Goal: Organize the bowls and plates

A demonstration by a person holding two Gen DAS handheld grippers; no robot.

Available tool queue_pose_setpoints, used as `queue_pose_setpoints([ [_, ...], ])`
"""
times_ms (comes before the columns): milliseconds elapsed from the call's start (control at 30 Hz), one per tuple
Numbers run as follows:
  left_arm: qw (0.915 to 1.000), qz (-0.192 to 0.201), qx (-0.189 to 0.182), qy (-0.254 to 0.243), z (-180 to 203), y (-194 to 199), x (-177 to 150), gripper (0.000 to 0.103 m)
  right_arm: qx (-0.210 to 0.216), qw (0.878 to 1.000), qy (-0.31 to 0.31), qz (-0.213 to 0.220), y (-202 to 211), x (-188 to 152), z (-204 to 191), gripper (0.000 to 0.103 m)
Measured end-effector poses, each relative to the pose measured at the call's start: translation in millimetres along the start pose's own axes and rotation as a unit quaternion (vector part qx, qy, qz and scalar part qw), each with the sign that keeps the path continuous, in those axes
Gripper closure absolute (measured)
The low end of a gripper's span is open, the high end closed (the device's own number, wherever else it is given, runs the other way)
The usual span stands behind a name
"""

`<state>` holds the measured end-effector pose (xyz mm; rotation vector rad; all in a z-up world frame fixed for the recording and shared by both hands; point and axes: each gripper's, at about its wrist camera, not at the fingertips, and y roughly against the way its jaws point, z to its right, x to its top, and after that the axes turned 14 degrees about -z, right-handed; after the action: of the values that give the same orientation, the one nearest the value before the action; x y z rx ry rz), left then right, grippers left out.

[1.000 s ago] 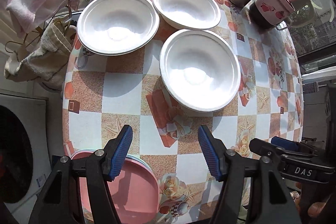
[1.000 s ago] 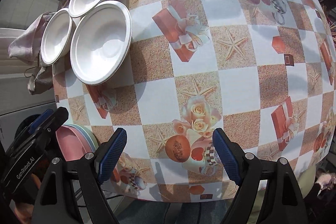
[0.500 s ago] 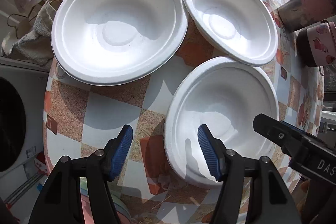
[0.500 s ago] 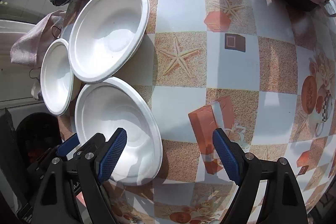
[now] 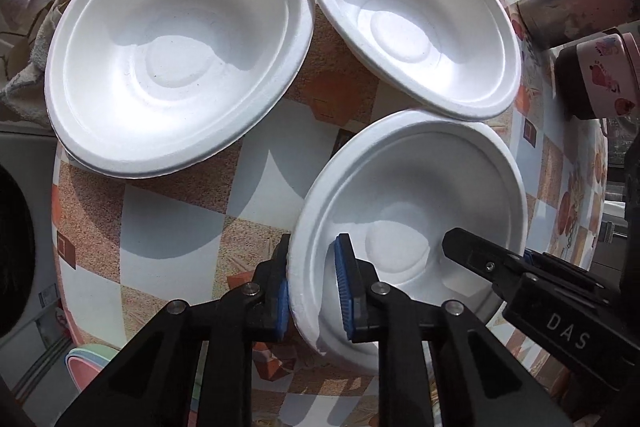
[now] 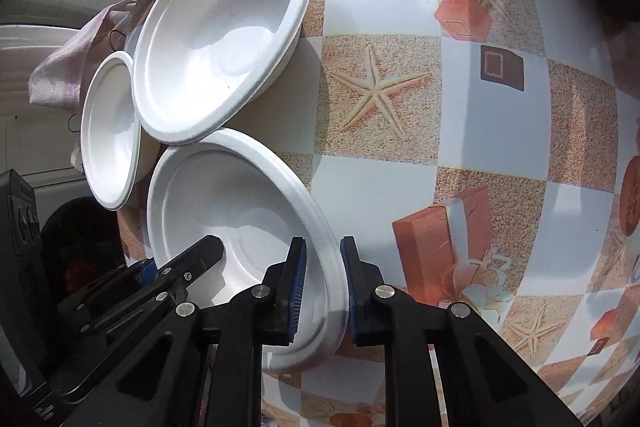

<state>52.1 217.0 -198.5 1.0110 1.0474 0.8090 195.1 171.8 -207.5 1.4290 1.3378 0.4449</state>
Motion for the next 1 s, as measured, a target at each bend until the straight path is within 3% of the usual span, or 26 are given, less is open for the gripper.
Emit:
queue_pose_setpoints([
  [200,0.9971,-0.006,0.029,-0.070,45,-10,-20,0.081,-0.001,0.999,-0.032,0.006,9,-31,34,0.083],
  [400,0.9868,-0.021,0.052,-0.152,92,-33,-64,0.081,-0.005,0.996,-0.087,0.010,3,-86,76,0.083],
  [867,0.9405,-0.069,0.099,-0.318,173,-88,-178,0.079,0.010,0.976,-0.219,0.018,-20,-209,149,0.081],
  [933,0.9334,-0.071,0.104,-0.336,179,-92,-184,0.076,0.014,0.974,-0.226,0.020,-22,-218,152,0.081],
  [1000,0.9292,-0.068,0.103,-0.348,185,-98,-199,0.063,0.021,0.973,-0.228,0.023,-24,-222,152,0.081],
])
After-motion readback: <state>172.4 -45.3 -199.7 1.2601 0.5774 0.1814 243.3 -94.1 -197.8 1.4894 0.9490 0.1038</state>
